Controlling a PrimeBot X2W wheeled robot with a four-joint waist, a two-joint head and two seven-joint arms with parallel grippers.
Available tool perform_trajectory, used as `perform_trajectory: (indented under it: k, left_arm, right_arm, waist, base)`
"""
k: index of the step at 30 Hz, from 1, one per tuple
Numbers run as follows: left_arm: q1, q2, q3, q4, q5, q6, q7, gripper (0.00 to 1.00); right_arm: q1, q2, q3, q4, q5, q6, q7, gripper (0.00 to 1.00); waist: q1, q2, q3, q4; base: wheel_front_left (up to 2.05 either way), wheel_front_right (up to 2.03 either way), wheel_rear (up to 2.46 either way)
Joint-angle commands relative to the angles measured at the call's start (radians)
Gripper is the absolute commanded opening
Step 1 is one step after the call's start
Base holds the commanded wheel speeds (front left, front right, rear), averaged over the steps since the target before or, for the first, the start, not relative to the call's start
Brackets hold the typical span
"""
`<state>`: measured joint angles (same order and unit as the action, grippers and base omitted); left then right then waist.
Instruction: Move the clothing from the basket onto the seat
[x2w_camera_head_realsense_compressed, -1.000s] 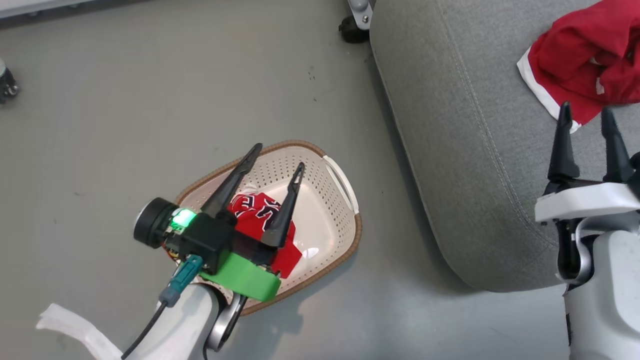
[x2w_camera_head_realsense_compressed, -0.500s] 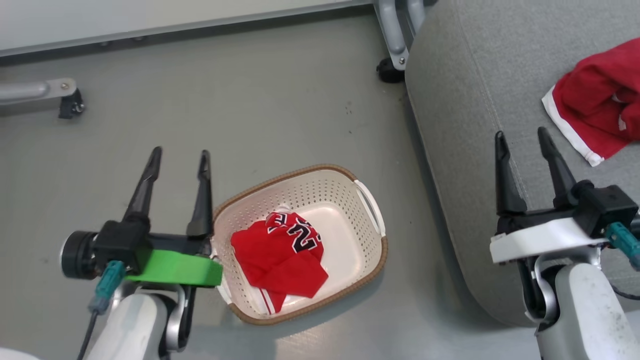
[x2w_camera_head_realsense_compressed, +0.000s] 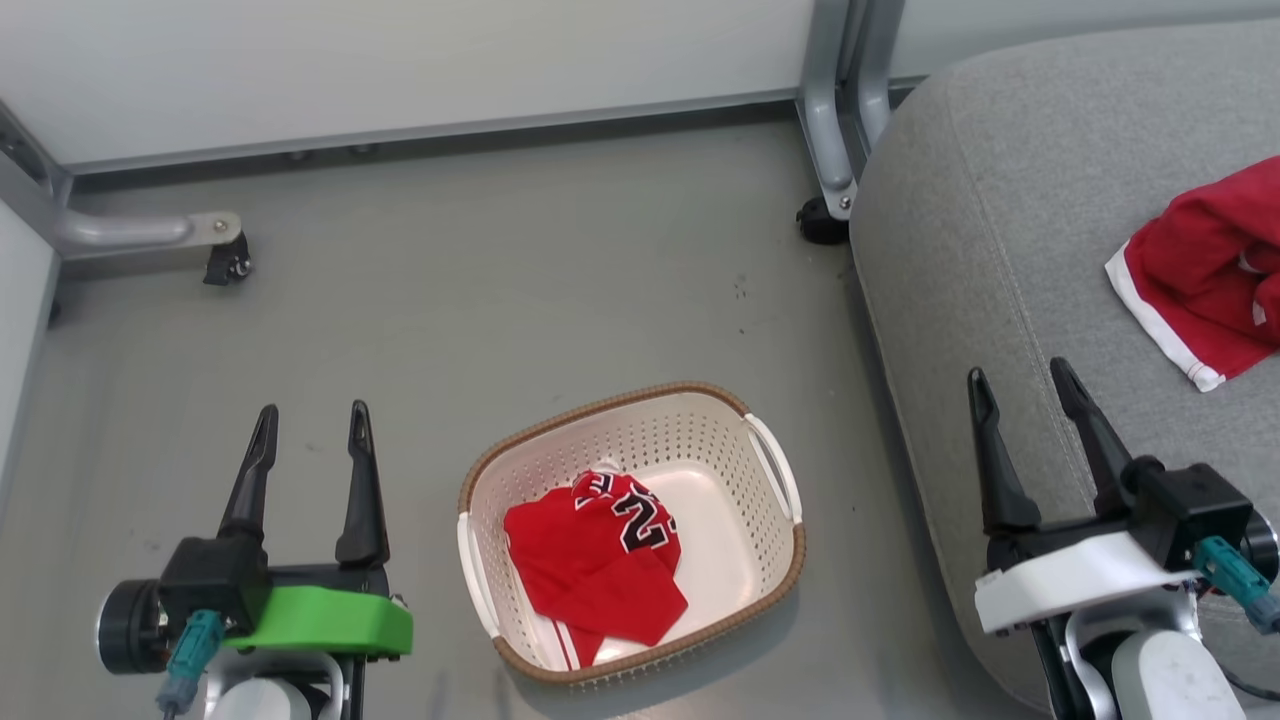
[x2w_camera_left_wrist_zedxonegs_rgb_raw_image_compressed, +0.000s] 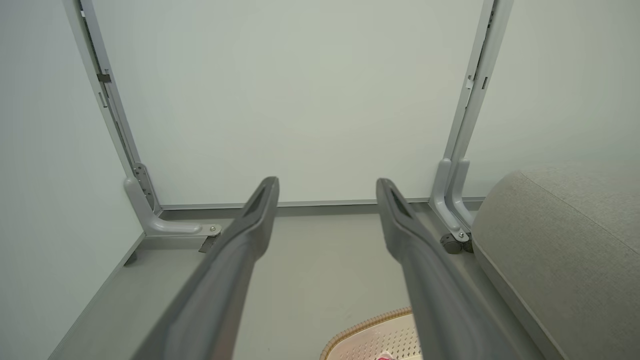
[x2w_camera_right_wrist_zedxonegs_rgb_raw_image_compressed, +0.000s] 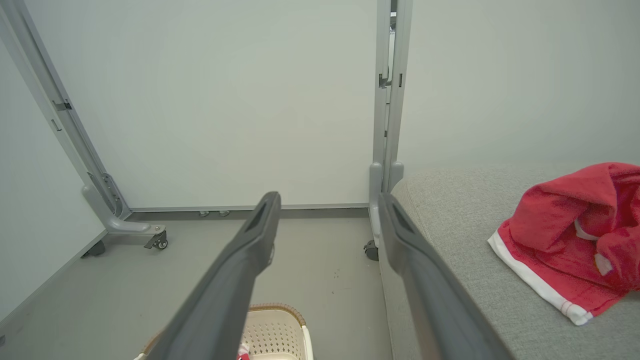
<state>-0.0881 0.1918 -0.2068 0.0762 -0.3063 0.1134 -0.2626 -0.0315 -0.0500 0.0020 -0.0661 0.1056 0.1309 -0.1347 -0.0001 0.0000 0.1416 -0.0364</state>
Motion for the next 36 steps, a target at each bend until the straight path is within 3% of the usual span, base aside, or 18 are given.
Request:
perform_trajectory:
  k: [1,13,36]
  left_arm:
    - [0.022,-0.009,0.010,0.003,0.011,-0.006,-0.003,1.00]
    - [0.106,-0.064,0.049,0.056,0.073,-0.049,-0.002,1.00]
    - [0.085,-0.106,0.091,0.122,0.131,-0.099,-0.002,1.00]
  right_arm:
    - [0.023,-0.002,-0.001,-0.008,0.008,0.000,0.004,1.00]
    - [0.108,-0.002,0.014,-0.030,0.028,0.000,0.036,1.00]
    - [0.118,-0.002,0.001,-0.046,0.028,0.000,0.054,1.00]
  waist:
    - [0.0001,0.0000,-0.023,0.008]
    - [0.0001,0.0000,-0.081,0.004]
    - [0.0001,0.0000,-0.086,0.013]
  base:
    - [0.00,0.00,0.00]
    - [0.00,0.00,0.00]
    - [0.00,0.00,0.00]
